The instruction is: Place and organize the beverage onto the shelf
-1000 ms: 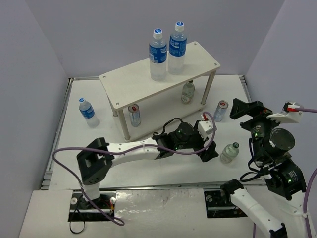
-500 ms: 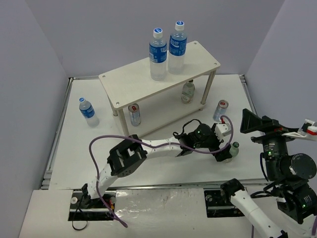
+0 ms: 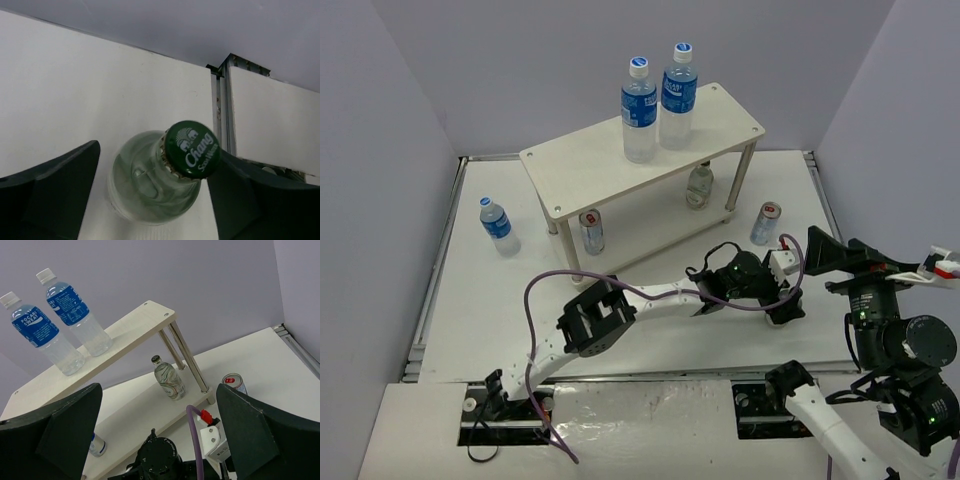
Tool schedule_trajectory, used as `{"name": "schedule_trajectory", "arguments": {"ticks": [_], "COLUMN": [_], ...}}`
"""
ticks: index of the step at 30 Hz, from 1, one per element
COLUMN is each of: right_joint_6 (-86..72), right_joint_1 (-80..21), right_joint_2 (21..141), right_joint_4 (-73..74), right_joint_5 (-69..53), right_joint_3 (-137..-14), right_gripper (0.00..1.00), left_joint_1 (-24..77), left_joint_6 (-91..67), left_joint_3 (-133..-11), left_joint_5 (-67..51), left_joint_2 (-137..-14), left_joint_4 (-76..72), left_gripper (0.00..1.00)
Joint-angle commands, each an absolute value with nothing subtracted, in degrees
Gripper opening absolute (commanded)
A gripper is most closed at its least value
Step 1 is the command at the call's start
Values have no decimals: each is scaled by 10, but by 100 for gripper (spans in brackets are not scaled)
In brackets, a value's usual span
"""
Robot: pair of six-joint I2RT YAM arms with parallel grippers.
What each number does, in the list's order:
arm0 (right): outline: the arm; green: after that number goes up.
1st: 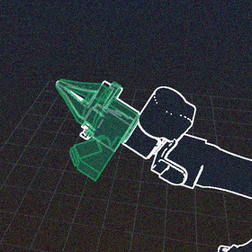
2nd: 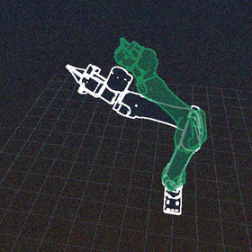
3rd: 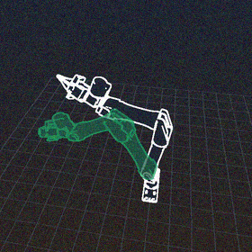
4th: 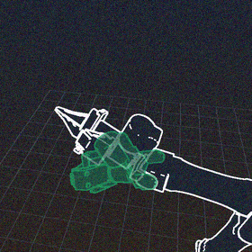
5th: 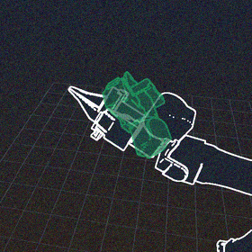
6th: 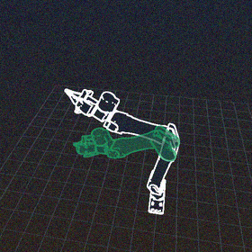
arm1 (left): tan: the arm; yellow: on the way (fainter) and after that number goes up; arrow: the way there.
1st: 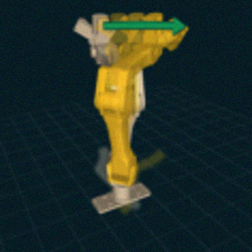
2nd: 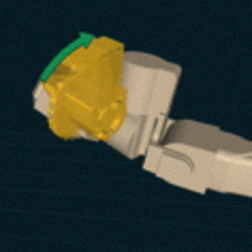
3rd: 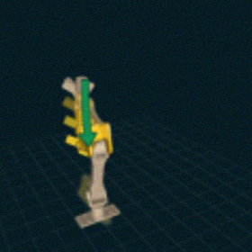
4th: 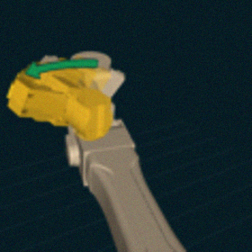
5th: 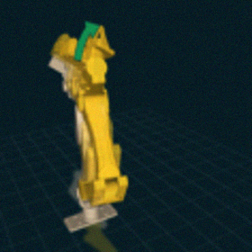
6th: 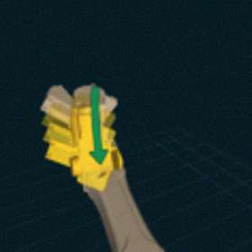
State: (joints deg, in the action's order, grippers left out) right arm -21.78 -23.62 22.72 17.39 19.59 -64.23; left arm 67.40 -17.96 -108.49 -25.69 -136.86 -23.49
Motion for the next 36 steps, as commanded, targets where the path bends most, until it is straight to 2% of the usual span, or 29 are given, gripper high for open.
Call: {"name": "schedule_trajectory", "arguments": {"ticks": [1,3,4,7,11,14,23,31,34,36], "right_joint_6": [-200,-198,-197,-198,-197,-204,-216,-225,-227,-232], "right_joint_1": [-237,-238,-239,-240,-242,-243,-242,-241,-241,-242], "right_joint_2": [217,214,214,216,221,220,228,220,223,225], "right_joint_4": [158,158,158,158,157,157,152,126,117,113], "right_joint_5": [197,204,206,207,184,167,101,67,49,43], "right_joint_3": [-634,-629,-628,-621,-607,-589,-505,-450,-427,-419], "right_gripper": [93,93,93,93,94,94,93,92,92,92], "left_joint_1": [678,678,678,678,677,676,663,645,629,620], "left_joint_6": [-182,-176,-171,-164,-162,-159,-156,-156,-164,-170], "left_joint_3": [-1111,-1083,-1071,-1014,-939,-883,-654,-529,-505,-495], "left_joint_5": [-259,-245,-230,-193,-148,-108,0,81,88,84], "left_joint_2": [-1363,-1347,-1340,-1305,-1255,-1214,-1061,-983,-964,-957], "left_joint_4": [-256,-261,-265,-279,-297,-287,-316,-337,-338,-339], "left_gripper": [77,70,57,41,28,23,18,19,22,31]}}
